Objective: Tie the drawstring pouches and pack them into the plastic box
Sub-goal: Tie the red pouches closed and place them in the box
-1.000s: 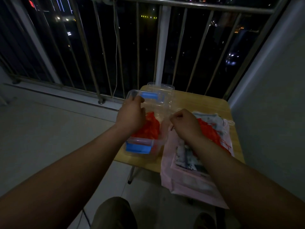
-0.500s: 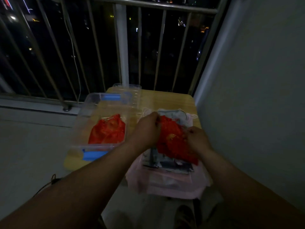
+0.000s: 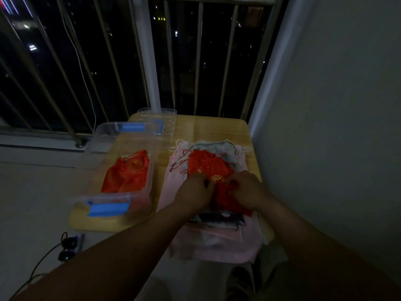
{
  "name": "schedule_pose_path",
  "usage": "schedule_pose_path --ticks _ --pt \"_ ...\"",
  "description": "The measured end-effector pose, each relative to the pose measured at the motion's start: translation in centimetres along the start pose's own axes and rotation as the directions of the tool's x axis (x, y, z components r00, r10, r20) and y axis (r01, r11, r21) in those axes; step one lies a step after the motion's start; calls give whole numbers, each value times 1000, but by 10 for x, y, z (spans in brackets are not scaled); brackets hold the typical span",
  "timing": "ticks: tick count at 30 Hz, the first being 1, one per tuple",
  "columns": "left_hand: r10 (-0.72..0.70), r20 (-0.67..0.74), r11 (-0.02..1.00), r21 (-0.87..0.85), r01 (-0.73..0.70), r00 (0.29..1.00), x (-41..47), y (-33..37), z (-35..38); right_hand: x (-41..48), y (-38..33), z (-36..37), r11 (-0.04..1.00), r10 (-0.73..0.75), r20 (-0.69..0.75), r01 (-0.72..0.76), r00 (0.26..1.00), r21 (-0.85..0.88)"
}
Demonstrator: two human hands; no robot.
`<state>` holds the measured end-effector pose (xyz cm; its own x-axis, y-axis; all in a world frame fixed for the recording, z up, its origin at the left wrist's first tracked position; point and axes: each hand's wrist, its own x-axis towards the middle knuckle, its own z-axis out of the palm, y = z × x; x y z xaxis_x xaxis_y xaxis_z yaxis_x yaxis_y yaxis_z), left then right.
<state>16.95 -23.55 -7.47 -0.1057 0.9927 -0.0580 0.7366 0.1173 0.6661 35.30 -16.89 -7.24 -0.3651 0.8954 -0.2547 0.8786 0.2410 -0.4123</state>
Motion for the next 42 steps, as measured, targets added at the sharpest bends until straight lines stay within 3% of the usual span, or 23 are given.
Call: schedule_pose_path --ticks 3,10,14,20,22,25,28,30,34,42 --pt "13 45 999 -38 -11 999 -7 -2 -2 -8 -2 -2 999 -22 -57 20 998 -50" --pt "107 54 980 -173 -96 993 -28 10 -16 -31 -21 -26 997 -25 -195 39 980 67" --pt "74 182 857 -515 31 981 -39 27 -26 -42 -27 -32 991 4 -229 26 973 130" --pt "8 113 769 -636 66 994 -43 34 -26 -51 -39 -40 916 -24 -224 111 974 385" --pt "-44 61 717 -693 74 997 -41 33 -28 -59 -44 -42 798 -10 -146 96 989 595" --pt "-70 3 685 -727 50 998 -40 29 -38 -67 -49 -38 528 -12 -33 35 999 849" --pt "-47 13 693 -720 42 999 -46 25 -45 -72 -60 -30 242 -28 32 -24 999 970" --pt "-22 9 721 -693 22 1000 -53 23 -48 -73 -71 -28 135 28 28 -32 999 990" --pt "19 -12 784 -621 -23 1000 -65 21 -55 -78 -87 -24 94 147 -18 4 989 996" --pt "10 -54 861 -507 -36 998 -77 23 -75 -100 -88 -32 -3 179 -19 20 984 1000"
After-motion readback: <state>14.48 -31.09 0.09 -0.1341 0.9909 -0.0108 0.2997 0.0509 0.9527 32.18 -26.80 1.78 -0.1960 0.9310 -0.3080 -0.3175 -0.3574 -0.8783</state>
